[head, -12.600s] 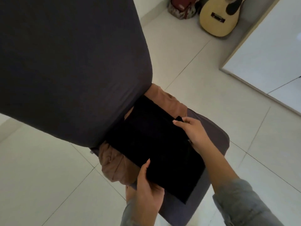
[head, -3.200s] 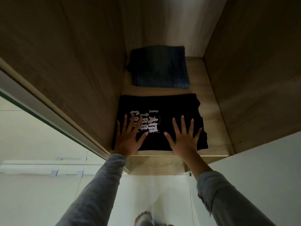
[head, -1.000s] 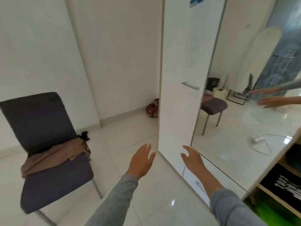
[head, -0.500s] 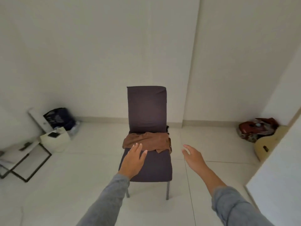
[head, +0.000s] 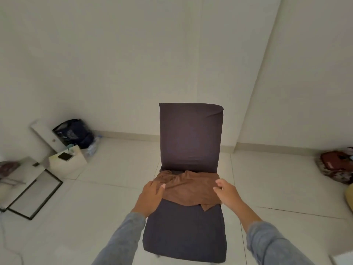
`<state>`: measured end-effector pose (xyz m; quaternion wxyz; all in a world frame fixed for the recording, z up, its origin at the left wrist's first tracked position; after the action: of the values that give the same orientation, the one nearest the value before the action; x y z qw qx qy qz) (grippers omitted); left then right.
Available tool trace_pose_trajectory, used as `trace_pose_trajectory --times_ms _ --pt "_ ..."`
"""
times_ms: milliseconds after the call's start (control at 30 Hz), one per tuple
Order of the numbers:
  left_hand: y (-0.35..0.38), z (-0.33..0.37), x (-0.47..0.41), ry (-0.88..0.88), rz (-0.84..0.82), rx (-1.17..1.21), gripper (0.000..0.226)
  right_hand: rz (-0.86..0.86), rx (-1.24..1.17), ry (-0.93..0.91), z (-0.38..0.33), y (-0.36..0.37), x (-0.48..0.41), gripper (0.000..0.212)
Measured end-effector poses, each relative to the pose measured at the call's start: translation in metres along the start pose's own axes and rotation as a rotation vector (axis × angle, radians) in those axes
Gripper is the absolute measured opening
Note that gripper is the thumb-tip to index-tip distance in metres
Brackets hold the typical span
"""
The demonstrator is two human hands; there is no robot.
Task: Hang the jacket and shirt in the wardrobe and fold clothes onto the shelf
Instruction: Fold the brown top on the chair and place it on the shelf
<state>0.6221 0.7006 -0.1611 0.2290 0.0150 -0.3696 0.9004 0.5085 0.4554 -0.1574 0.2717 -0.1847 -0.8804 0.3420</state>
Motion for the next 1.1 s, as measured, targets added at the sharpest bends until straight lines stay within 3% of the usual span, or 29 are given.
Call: trace_pose_trajectory --times_ms 233,367,600,800,867,1033,1100 --pt "0.056 -0.041 -0.152 -0.049 -0.211 -0.025 0.042 -0.009 -0.004 0.261 0.041 0.035 -0.107 0.031" --pt "0.097 -0.057 -0.222 -0.095 -0.338 -0.045 0.032 -0.016 -0.017 0.380 0.068 0.061 -0.164 0.028" --pt "0.161 -0.088 -0.306 -0.040 -0.316 -0.118 0.037 -0.033 -0.128 0.553 0.109 0.132 -0.238 0.025" --pt "0.212 -0.117 -0.342 -0.115 -0.411 -0.154 0.067 -0.008 -0.150 0.582 0.110 0.172 -0.279 0.016" --pt "0.228 -0.130 -0.345 -0.126 -0.433 -0.177 0.074 0.008 -0.199 0.590 0.113 0.189 -0.287 0.026" --pt "0.239 -0.140 -0.317 0.006 -0.467 -0.062 0.050 0.032 -0.461 0.624 0.101 0.210 -0.293 0.020" --pt "0.240 -0.141 -0.296 0.095 -0.541 -0.007 0.043 0.051 -0.581 0.628 0.087 0.209 -0.298 0.031"
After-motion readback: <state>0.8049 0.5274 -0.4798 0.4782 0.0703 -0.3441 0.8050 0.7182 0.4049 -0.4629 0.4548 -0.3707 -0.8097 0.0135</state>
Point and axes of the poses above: each hand's wrist, its own x-axis away from the middle knuckle, its own y-axis out of the palm, z = x × y, the point moved 3 cm from there along -x, towards the middle knuckle, and after that the axes turned 9 degrees about x, right-handed, at the moved point
